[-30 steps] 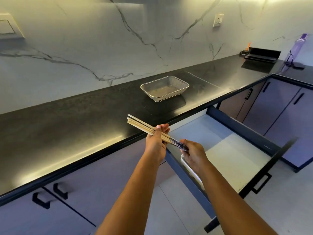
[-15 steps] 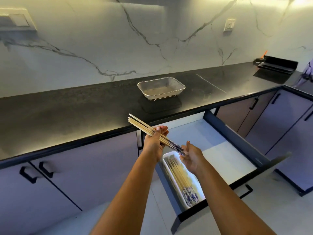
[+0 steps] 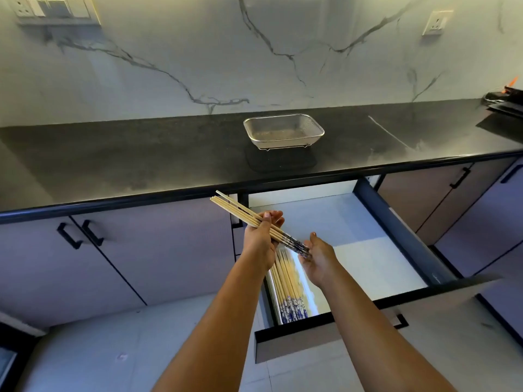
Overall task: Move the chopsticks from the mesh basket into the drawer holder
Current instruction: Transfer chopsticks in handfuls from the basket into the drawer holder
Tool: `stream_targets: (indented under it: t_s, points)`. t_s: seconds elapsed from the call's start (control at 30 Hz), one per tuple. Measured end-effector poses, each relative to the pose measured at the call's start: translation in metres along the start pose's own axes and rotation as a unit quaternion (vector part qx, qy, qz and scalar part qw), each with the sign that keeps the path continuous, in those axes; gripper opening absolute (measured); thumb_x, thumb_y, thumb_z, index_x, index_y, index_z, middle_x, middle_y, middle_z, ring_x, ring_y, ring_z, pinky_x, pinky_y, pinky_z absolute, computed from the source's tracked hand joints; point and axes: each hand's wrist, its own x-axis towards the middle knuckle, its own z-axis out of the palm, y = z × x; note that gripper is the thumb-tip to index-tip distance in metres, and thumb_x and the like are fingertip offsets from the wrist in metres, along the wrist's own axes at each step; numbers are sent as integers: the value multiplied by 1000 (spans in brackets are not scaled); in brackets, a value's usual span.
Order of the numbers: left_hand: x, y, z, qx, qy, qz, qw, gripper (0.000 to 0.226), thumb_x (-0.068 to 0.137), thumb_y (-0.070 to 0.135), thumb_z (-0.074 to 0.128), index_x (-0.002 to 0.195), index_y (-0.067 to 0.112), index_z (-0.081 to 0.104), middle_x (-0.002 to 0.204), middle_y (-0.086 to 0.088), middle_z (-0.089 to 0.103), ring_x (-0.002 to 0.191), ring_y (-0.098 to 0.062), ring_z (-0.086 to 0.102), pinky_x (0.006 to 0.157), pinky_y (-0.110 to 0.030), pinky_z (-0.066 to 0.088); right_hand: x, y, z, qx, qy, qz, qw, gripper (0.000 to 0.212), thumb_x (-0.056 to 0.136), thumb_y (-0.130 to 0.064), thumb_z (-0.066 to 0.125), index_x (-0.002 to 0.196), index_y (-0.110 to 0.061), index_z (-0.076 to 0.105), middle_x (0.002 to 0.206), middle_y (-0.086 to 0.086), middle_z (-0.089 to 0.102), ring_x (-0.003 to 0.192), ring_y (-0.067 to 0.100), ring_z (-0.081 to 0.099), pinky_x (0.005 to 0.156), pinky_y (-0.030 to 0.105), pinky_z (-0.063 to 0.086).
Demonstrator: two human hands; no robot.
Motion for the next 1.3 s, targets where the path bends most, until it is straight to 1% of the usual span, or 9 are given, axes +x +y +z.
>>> stream_targets:
  t_s: [0.13, 0.23, 0.33, 0.4, 0.5, 0.7, 0.9, 1.07, 1.3]
  points:
    - [-4, -5, 2, 2, 10, 12, 1000, 15, 95, 17, 46, 91, 10, 58, 94, -6, 71, 91, -20, 67, 90, -40, 49, -3, 3, 4, 8, -13, 11, 1000, 33, 100, -31, 40, 95, -1, 53, 84, 11, 54, 77, 18, 55, 85, 30, 50]
    - [-5, -2, 1, -3, 17, 19, 1000, 14, 95, 17, 45, 96, 9, 57, 96, -7, 70, 90, -20, 67, 89, -39, 49, -5, 3, 5, -12, -19, 7, 1000, 41, 100, -32, 40, 114, 4, 54, 107, 20, 59, 100, 26, 59, 100, 36, 48]
    - [-5, -2, -1, 7, 16, 20, 1000, 14, 95, 17, 45, 95, 9, 57, 96, -8, 70, 91, -21, 67, 89, -40, 49, -5, 4, 3, -132, -20, -32, 991, 40, 100, -30, 41, 117, 3, 57, 111, 20, 60, 101, 28, 58, 96, 39, 49]
    - [-6, -2, -2, 18, 14, 18, 1000, 15, 95, 16, 45, 93, 9, 58, 96, -8, 70, 92, -22, 67, 86, -40, 51, -7, 3, 2, -307, -14, -126, 943, 36, 99, -32, 41, 108, -3, 61, 100, 15, 62, 87, 23, 57, 79, 36, 47]
    - [-6, -3, -4, 42, 13, 16, 999, 16, 95, 17, 46, 91, 9, 60, 99, -7, 70, 98, -23, 65, 84, -39, 52, -11, 0, 2, -410, -98, -216, 880, 31, 98, -33, 42, 96, -13, 65, 84, 5, 63, 72, 15, 54, 64, 29, 41]
    - [-6, -4, -4, 110, -2, 23, 994, 20, 96, 15, 45, 94, 13, 65, 107, 1, 63, 108, -19, 51, 96, -40, 44, -14, -5, 3, -508, -171, -291, 793, 35, 91, -39, 56, 112, -12, 63, 99, -4, 61, 94, 11, 56, 81, 29, 45]
    - [-13, -3, 2, 159, -87, -30, 983, 29, 99, 16, 37, 112, 9, 63, 94, -10, 66, 85, -22, 63, 70, -29, 51, -14, -16, -1, -458, -233, -291, 807, 28, 93, -27, 57, 116, -13, 62, 114, 4, 67, 107, 19, 62, 93, 34, 50]
    - [-14, -7, 2, 197, -120, -73, 970, 30, 99, 20, 39, 99, 24, 69, 104, -5, 65, 99, -19, 59, 68, -31, 54, -14, -23, -13, -429, -298, -225, 822, 11, 96, -28, 52, 102, -28, 60, 97, -6, 68, 94, 10, 66, 79, 21, 52]
    - [-14, -19, 6, 181, -83, -68, 978, 19, 95, 18, 48, 106, 21, 64, 107, -10, 63, 98, -25, 60, 62, -36, 57, -8, -23, -20, -417, -275, -204, 842, 17, 95, -26, 54, 103, -19, 67, 92, 2, 72, 88, 13, 68, 73, 19, 53]
